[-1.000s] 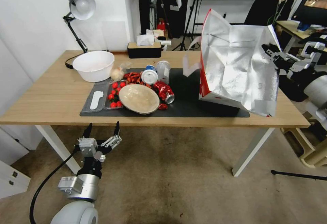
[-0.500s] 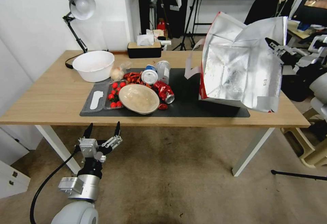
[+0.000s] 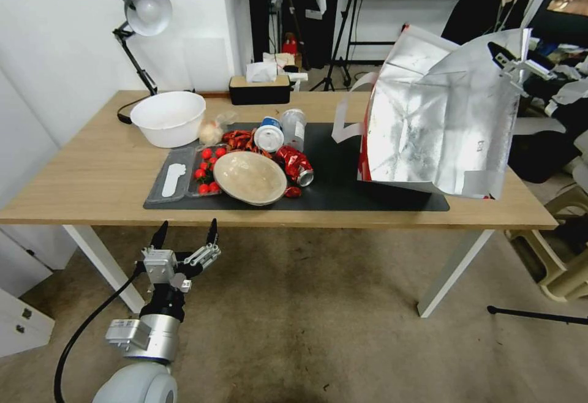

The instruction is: Pick up the food delivery bag from the floor and place it on the table.

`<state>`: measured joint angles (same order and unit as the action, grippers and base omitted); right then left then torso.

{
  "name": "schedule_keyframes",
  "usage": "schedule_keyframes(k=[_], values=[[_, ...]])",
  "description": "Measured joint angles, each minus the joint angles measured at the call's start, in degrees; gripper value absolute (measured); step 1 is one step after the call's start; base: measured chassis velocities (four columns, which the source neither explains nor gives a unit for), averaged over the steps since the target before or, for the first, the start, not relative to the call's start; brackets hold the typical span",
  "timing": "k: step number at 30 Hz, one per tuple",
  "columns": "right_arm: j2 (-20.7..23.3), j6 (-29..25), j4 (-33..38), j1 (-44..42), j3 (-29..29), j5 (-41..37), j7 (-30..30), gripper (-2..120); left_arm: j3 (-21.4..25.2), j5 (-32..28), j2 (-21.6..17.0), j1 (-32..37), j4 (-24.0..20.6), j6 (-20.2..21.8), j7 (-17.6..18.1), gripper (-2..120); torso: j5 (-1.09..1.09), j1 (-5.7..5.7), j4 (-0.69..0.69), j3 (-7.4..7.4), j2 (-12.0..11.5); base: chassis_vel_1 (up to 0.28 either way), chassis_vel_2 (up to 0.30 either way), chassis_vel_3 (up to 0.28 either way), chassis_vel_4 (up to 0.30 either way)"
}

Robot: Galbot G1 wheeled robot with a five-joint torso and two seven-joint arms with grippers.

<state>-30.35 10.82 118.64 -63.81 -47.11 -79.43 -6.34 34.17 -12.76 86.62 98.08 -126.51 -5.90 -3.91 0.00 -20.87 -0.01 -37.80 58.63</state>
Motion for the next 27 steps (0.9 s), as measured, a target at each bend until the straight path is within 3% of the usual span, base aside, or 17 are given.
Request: schedule_keyframes(k=[11, 15, 18, 19, 22, 27], values=[[0.0, -2.5, -0.5, 1.1, 0.2, 3.3, 0.1, 100, 0.0, 0.0, -0.1, -0.2, 0.5, -0.3, -0.1, 100, 0.00, 0.00, 0.00, 0.00, 0.0, 0.000, 0.000, 0.000, 0.000], [-0.2, -6.1, 0.9, 0.2, 0.3, 1.6, 4.3, 100, -0.1, 0.0, 0.0, -0.2, 0.5, -0.3, -0.2, 100, 0.00, 0.00, 0.00, 0.00, 0.0, 0.000, 0.000, 0.000, 0.000], [-1.0, -10.0, 2.3, -0.9, 0.6, -1.3, 11.7, 100, -0.1, 0.0, 0.0, -0.2, 0.5, -0.3, -0.2, 100, 0.00, 0.00, 0.00, 0.00, 0.0, 0.000, 0.000, 0.000, 0.000], [-1.0, -10.0, 2.3, -0.9, 0.6, -1.3, 11.7, 100, -0.1, 0.0, 0.0, -0.2, 0.5, -0.3, -0.2, 100, 0.00, 0.00, 0.00, 0.00, 0.0, 0.000, 0.000, 0.000, 0.000], [-1.7, -12.6, 3.8, -3.1, 1.4, -2.6, 21.3, 100, 0.0, 0.0, 0.0, -0.1, 0.5, -0.3, -0.2, 100, 0.00, 0.00, 0.00, 0.00, 0.0, 0.000, 0.000, 0.000, 0.000], [-3.2, -13.5, 6.8, -6.5, 2.7, 0.1, 26.8, 100, 0.1, 0.0, 0.1, -0.1, 0.5, -0.3, -0.2, 100, 0.00, 0.00, 0.01, 0.00, 0.0, 0.000, 0.000, 0.000, 0.000]])
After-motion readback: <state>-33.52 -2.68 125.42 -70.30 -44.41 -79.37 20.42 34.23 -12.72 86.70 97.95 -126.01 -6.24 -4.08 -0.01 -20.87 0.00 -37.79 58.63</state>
